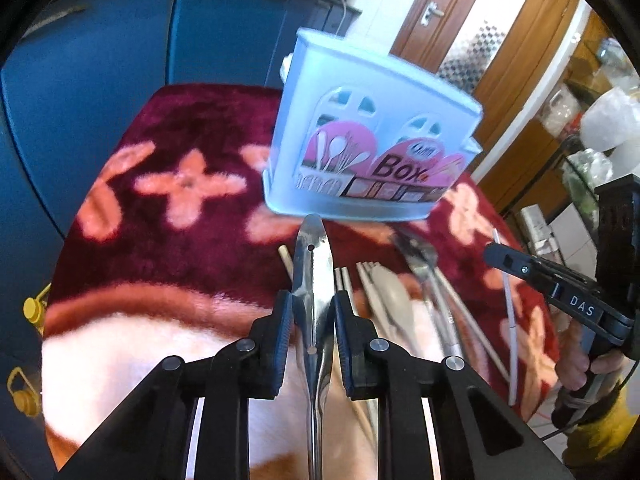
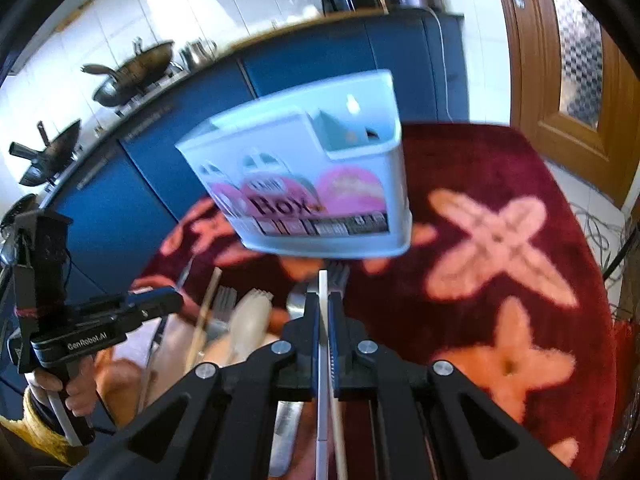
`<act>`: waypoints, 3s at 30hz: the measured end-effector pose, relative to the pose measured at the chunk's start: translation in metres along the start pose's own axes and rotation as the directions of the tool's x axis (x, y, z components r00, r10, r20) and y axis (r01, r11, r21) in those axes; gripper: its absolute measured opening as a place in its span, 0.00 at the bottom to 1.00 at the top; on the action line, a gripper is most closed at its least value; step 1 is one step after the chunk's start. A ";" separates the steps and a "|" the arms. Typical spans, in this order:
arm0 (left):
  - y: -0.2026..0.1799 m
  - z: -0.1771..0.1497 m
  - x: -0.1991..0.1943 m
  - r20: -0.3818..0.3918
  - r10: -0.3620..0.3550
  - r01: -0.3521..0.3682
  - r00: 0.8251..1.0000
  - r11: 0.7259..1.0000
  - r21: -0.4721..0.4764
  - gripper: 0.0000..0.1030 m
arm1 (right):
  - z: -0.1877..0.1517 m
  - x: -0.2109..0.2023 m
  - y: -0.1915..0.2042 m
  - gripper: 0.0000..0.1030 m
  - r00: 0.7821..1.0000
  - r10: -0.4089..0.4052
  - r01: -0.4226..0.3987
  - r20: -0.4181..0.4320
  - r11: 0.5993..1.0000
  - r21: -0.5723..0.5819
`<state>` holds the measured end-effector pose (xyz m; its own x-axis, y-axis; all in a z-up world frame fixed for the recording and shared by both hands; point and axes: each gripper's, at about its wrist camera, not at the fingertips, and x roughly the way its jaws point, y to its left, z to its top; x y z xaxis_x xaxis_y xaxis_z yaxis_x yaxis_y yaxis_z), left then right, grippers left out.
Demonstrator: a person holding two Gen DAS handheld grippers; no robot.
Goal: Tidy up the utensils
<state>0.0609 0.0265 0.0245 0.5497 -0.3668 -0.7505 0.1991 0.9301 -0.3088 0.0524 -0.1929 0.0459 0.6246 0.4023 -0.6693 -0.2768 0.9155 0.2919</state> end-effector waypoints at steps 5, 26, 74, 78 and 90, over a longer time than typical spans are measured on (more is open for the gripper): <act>-0.008 0.000 -0.028 0.096 -0.031 0.031 0.995 0.999 0.009 0.21 | 0.004 -0.025 0.012 0.06 0.995 -0.001 0.002 0.097 1.000 -0.008; -0.033 0.021 -0.096 0.348 -0.082 0.064 0.934 0.996 0.064 0.10 | 0.044 -0.084 0.042 0.05 0.952 -0.034 0.059 0.305 0.996 -0.071; -0.064 0.171 -0.068 0.576 0.038 -0.131 0.816 0.984 0.121 0.09 | 0.137 0.012 -0.016 0.06 0.955 -0.140 0.158 0.262 0.986 -0.048; -0.067 0.172 -0.077 0.599 0.029 -0.128 0.800 0.984 0.124 0.09 | 0.134 0.019 -0.021 0.06 0.961 -0.133 0.145 0.244 0.989 -0.032; -0.059 0.177 -0.073 0.590 0.039 -0.113 0.806 0.990 0.089 0.08 | 0.126 0.023 -0.031 0.34 0.974 -0.080 0.079 0.212 0.997 0.014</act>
<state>0.1522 0.0019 0.2007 0.9299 -0.2471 -0.2725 0.2068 0.9638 -0.1684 0.1675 -0.2112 0.1075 0.7854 0.3190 -0.5305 -0.2165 0.9444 0.2473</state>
